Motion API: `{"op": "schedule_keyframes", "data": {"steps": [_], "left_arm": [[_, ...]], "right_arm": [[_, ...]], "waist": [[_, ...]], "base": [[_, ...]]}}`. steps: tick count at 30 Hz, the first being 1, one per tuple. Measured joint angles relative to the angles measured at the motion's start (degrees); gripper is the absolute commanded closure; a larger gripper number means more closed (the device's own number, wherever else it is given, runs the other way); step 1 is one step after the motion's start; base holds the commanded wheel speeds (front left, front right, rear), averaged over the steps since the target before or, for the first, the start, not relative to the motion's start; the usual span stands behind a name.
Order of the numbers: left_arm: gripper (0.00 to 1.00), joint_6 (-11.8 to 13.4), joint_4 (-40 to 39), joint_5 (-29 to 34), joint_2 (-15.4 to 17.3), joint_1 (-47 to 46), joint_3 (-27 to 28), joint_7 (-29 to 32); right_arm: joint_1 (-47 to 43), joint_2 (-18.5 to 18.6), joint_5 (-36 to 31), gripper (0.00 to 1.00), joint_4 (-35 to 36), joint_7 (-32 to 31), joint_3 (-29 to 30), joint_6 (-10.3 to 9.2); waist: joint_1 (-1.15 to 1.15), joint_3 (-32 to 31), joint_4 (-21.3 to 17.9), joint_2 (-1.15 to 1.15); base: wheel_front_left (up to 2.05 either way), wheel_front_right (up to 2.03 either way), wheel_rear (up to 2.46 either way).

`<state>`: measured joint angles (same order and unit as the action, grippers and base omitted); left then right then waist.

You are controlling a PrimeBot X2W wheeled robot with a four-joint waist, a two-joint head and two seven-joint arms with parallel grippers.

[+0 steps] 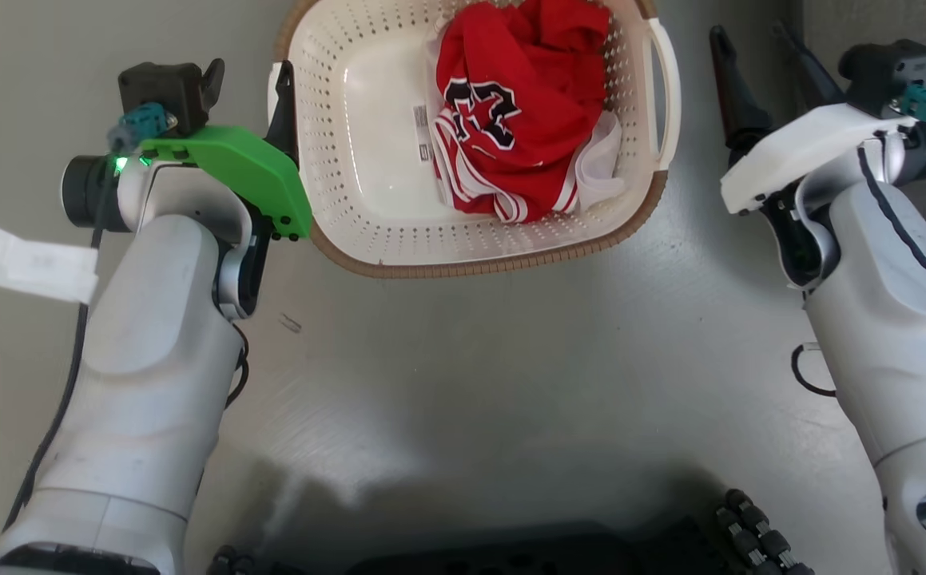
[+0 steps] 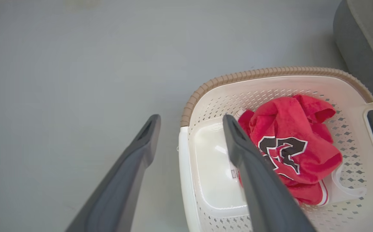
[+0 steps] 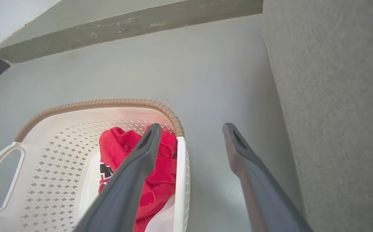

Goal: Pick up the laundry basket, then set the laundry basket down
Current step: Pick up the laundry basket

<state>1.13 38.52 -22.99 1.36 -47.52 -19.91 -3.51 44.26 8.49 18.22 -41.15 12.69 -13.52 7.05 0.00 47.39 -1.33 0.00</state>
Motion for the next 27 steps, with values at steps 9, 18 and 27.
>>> {"op": "schedule_keyframes", "data": {"steps": [9,18,27], "left_arm": [[0.0,-1.7,5.8,-1.9,0.0,-3.3,-0.8,2.4],[0.0,-2.2,10.1,-4.0,-0.1,-6.3,-2.2,3.8],[0.0,-2.3,13.7,-4.5,-0.1,-9.6,-3.0,4.2]], "right_arm": [[2.9,-1.8,0.6,0.0,-5.7,-0.6,-2.1,0.02],[5.3,-2.7,2.6,0.0,-9.7,-1.9,-5.4,0.02],[8.6,-3.1,4.2,0.0,-12.2,-2.4,-8.1,0.02]], "waist": [[0.0,2.8,-0.5,0.0],[0.0,4.6,-0.6,0.0],[0.0,6.6,-0.6,0.0]], "base": [[0.0,0.0,0.0],[0.0,0.0,0.0],[0.0,0.0,0.0]]}}
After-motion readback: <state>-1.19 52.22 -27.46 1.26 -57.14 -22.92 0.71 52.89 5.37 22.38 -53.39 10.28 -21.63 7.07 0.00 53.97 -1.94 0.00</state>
